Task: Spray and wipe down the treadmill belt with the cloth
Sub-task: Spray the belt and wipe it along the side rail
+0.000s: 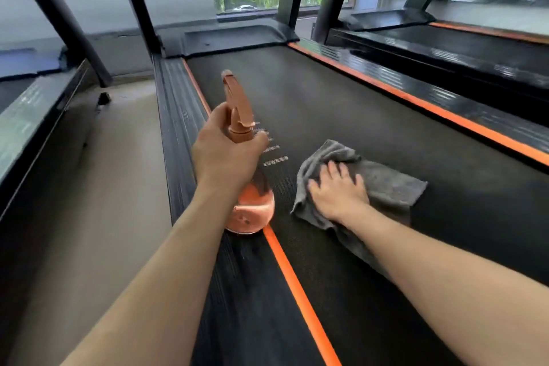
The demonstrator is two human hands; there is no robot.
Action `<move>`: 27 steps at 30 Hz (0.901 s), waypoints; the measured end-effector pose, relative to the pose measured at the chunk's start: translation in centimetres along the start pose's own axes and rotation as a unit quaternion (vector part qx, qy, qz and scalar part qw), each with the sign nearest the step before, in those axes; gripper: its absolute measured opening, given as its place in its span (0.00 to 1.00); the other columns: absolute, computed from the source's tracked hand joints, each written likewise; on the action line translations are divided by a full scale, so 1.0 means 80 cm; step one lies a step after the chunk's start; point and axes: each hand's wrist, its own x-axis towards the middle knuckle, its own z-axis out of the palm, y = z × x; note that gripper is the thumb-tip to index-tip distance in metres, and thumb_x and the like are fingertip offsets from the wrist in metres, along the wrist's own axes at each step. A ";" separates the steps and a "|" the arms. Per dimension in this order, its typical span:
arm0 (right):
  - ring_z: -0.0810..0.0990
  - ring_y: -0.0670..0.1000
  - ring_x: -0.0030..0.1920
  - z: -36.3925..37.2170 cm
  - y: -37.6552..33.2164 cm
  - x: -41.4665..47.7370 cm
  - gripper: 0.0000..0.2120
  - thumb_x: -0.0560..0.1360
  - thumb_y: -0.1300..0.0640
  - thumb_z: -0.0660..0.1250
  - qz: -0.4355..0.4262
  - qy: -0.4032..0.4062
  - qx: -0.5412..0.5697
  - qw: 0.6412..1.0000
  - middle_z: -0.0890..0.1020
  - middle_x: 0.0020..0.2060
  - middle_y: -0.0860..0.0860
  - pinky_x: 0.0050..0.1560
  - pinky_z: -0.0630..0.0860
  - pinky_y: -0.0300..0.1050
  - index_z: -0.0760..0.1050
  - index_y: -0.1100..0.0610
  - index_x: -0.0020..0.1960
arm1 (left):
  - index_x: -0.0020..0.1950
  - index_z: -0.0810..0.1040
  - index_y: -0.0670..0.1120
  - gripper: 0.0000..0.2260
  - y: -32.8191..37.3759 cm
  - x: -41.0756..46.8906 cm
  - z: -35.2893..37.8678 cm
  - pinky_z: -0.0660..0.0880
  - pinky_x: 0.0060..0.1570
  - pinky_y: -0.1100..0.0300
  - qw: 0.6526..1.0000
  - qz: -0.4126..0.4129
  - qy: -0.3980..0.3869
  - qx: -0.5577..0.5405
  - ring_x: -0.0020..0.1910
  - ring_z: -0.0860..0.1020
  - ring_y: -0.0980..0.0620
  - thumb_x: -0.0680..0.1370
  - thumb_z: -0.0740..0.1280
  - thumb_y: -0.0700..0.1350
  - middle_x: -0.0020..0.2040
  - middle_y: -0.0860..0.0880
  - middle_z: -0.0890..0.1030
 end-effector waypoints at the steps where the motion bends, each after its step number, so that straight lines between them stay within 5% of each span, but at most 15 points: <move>1: 0.48 0.52 0.80 0.008 -0.033 0.001 0.30 0.83 0.43 0.46 -0.081 0.009 -0.026 0.996 0.50 0.81 0.51 0.77 0.48 0.59 0.49 0.54 0.81 | 0.48 0.76 0.59 0.13 -0.009 0.009 0.005 0.77 0.55 0.52 1.000 0.003 0.008 -0.012 0.39 0.77 0.58 0.68 0.76 0.49 0.36 0.65 0.79; 3: 0.48 0.51 0.80 0.015 -0.077 -0.014 0.29 0.83 0.46 0.49 -0.226 -0.006 -0.064 0.972 0.49 0.81 0.49 0.77 0.48 0.59 0.48 0.52 0.81 | 0.58 0.78 0.57 0.18 -0.016 0.017 0.006 0.77 0.57 0.53 0.999 0.011 0.015 -0.033 0.40 0.78 0.61 0.70 0.76 0.49 0.38 0.65 0.79; 5: 0.46 0.49 0.80 0.007 -0.075 -0.005 0.29 0.84 0.45 0.49 -0.272 -0.014 -0.078 0.959 0.47 0.81 0.47 0.77 0.46 0.57 0.47 0.50 0.82 | 0.67 0.76 0.54 0.25 -0.018 0.026 0.003 0.77 0.59 0.52 0.998 0.038 0.032 -0.033 0.44 0.80 0.57 0.71 0.75 0.51 0.43 0.61 0.81; 10: 0.47 0.50 0.80 -0.003 0.052 0.041 0.32 0.82 0.38 0.45 0.016 0.024 -0.023 0.999 0.49 0.81 0.48 0.78 0.45 0.55 0.49 0.51 0.81 | 0.77 0.65 0.56 0.34 -0.034 0.040 -0.009 0.65 0.55 0.77 0.995 0.067 0.075 0.021 0.53 0.74 0.68 0.74 0.74 0.52 0.55 0.65 0.77; 12: 0.45 0.51 0.80 -0.003 0.056 0.025 0.31 0.82 0.39 0.43 0.034 0.026 -0.021 0.999 0.48 0.81 0.49 0.78 0.44 0.56 0.47 0.52 0.82 | 0.78 0.63 0.55 0.34 -0.039 0.047 -0.014 0.62 0.52 0.83 0.993 0.070 0.092 0.032 0.54 0.72 0.71 0.75 0.73 0.52 0.60 0.65 0.75; 17: 0.46 0.49 0.80 0.006 0.040 -0.085 0.40 0.72 0.38 0.28 -0.150 -0.016 -0.043 0.988 0.48 0.81 0.45 0.77 0.44 0.56 0.47 0.47 0.81 | 0.79 0.57 0.56 0.38 -0.065 0.039 -0.008 0.73 0.61 0.55 0.992 0.087 0.072 0.062 0.55 0.79 0.48 0.73 0.72 0.57 0.61 0.49 0.80; 20: 0.63 0.53 0.77 0.023 0.039 -0.145 0.32 0.78 0.41 0.42 -0.201 0.007 -0.047 0.978 0.64 0.78 0.48 0.73 0.62 0.62 0.62 0.49 0.78 | 0.79 0.57 0.50 0.42 -0.093 0.020 -0.016 0.67 0.70 0.51 0.991 0.063 0.067 0.099 0.69 0.72 0.47 0.70 0.72 0.60 0.73 0.48 0.71; 23: 0.73 0.53 0.71 0.035 0.043 -0.185 0.26 0.78 0.42 0.53 -0.236 0.003 -0.046 0.971 0.74 0.71 0.48 0.64 0.73 0.61 0.73 0.49 0.71 | 0.67 0.65 0.58 0.30 -0.080 0.002 -0.034 0.68 0.62 0.53 0.977 0.117 0.124 0.126 0.57 0.71 0.54 0.70 0.73 0.60 0.64 0.50 0.71; 25: 0.69 0.54 0.74 0.029 0.046 -0.208 0.28 0.77 0.41 0.51 -0.259 -0.017 -0.048 0.965 0.71 0.74 0.48 0.67 0.69 0.63 0.71 0.49 0.73 | 0.51 0.63 0.62 0.18 -0.055 -0.007 -0.046 0.68 0.53 0.47 0.956 0.196 0.167 0.144 0.45 0.67 0.59 0.72 0.73 0.55 0.49 0.57 0.67; 27: 0.50 0.54 0.80 0.018 0.045 -0.212 0.33 0.77 0.40 0.42 -0.283 -0.088 -0.018 0.955 0.54 0.80 0.47 0.74 0.47 0.66 0.56 0.48 0.80 | 0.45 0.67 0.59 0.15 -0.041 -0.020 -0.048 0.69 0.47 0.45 0.932 0.295 0.127 0.165 0.41 0.71 0.52 0.73 0.70 0.42 0.43 0.58 0.67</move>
